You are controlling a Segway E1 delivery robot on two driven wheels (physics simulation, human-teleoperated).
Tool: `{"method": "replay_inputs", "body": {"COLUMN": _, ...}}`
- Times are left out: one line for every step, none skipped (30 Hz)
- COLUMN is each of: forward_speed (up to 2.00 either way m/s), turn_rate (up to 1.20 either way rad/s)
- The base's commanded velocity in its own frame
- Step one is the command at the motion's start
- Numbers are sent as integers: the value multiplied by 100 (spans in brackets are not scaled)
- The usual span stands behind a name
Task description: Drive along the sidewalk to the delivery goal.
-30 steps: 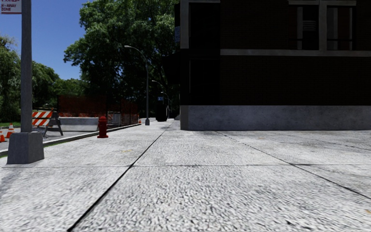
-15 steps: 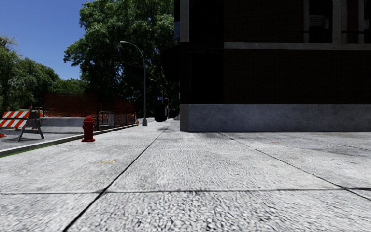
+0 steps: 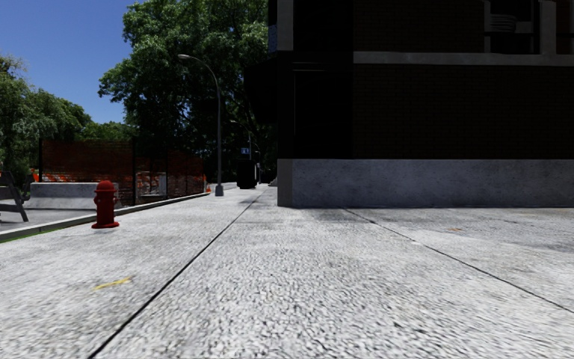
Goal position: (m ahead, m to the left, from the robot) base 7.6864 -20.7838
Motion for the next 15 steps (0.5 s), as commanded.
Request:
{"method": "replay_inputs", "body": {"forward_speed": 200, "turn_rate": 0}}
{"method": "replay_inputs", "body": {"forward_speed": 200, "turn_rate": 0}}
{"method": "replay_inputs", "body": {"forward_speed": 200, "turn_rate": 0}}
{"method": "replay_inputs", "body": {"forward_speed": 200, "turn_rate": 0}}
{"method": "replay_inputs", "body": {"forward_speed": 200, "turn_rate": 0}}
{"method": "replay_inputs", "body": {"forward_speed": 200, "turn_rate": 0}}
{"method": "replay_inputs", "body": {"forward_speed": 200, "turn_rate": 0}}
{"method": "replay_inputs", "body": {"forward_speed": 200, "turn_rate": 0}}
{"method": "replay_inputs", "body": {"forward_speed": 200, "turn_rate": 0}}
{"method": "replay_inputs", "body": {"forward_speed": 200, "turn_rate": 0}}
{"method": "replay_inputs", "body": {"forward_speed": 200, "turn_rate": 0}}
{"method": "replay_inputs", "body": {"forward_speed": 200, "turn_rate": 0}}
{"method": "replay_inputs", "body": {"forward_speed": 200, "turn_rate": 0}}
{"method": "replay_inputs", "body": {"forward_speed": 200, "turn_rate": 0}}
{"method": "replay_inputs", "body": {"forward_speed": 200, "turn_rate": 0}}
